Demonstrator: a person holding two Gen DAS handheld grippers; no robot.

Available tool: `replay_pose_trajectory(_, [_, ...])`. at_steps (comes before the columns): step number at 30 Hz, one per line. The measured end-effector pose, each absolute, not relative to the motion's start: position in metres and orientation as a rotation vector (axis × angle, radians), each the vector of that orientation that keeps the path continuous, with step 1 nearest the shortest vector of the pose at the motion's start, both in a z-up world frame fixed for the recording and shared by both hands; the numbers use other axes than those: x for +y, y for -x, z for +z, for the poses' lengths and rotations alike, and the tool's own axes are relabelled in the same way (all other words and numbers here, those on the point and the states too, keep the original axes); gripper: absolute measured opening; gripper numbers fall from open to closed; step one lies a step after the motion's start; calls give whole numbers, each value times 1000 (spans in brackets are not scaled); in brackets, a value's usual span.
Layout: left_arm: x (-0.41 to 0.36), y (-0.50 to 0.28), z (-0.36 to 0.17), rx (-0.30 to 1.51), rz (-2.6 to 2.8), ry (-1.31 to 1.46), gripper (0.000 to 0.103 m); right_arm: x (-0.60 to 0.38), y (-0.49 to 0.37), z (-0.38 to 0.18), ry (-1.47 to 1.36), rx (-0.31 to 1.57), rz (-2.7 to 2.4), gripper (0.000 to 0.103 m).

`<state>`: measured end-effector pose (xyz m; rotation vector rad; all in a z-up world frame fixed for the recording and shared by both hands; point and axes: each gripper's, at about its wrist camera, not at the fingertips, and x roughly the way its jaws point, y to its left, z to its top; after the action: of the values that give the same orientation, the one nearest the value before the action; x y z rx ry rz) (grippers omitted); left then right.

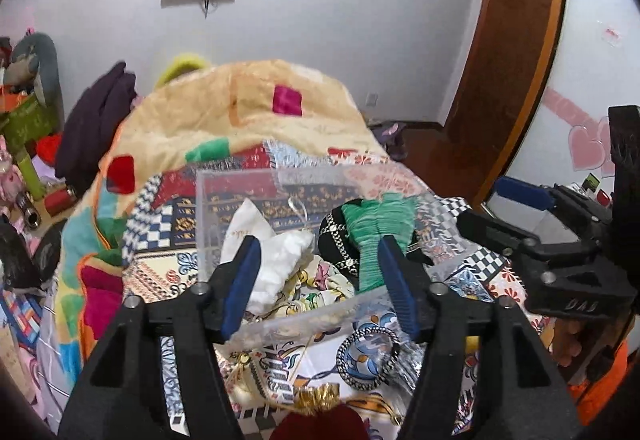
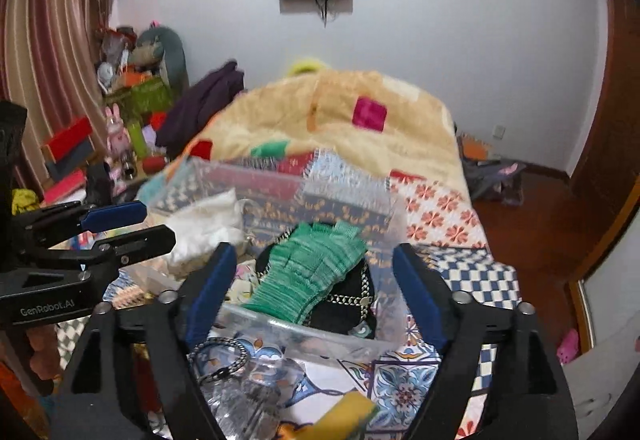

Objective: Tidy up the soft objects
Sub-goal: 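Grasp the red crown pouch with the left tool while the right tool grasps the yellow sponge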

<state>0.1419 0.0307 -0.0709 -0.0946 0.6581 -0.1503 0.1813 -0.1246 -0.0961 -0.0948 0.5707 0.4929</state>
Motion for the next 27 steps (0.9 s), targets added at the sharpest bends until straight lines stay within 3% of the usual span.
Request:
replay_pose_trajectory(3, [28, -128, -65, 634, -150, 76, 74, -132, -168, -89, 82, 541, 495, 86])
replay_pose_trajectory(7, [25, -110, -70, 622, -133, 59, 92, -139, -160, -92, 58, 530, 489, 98])
replay_pose_trajectory(9, [25, -103, -75, 622, -124, 54, 96, -142, -157, -98, 60, 534, 470, 99])
replay_pose_trajectory(22, [34, -83, -146, 787, -95, 57, 97, -161, -149, -165, 21, 733, 418, 98])
replay_pose_trajectory(24, [31, -81, -155, 805, -90, 37, 97, -160, -150, -173, 20, 762, 417, 94])
replay_pose_trajectory(27, [30, -81, -166, 834, -90, 38, 97, -161, -149, -183, 21, 800, 423, 80])
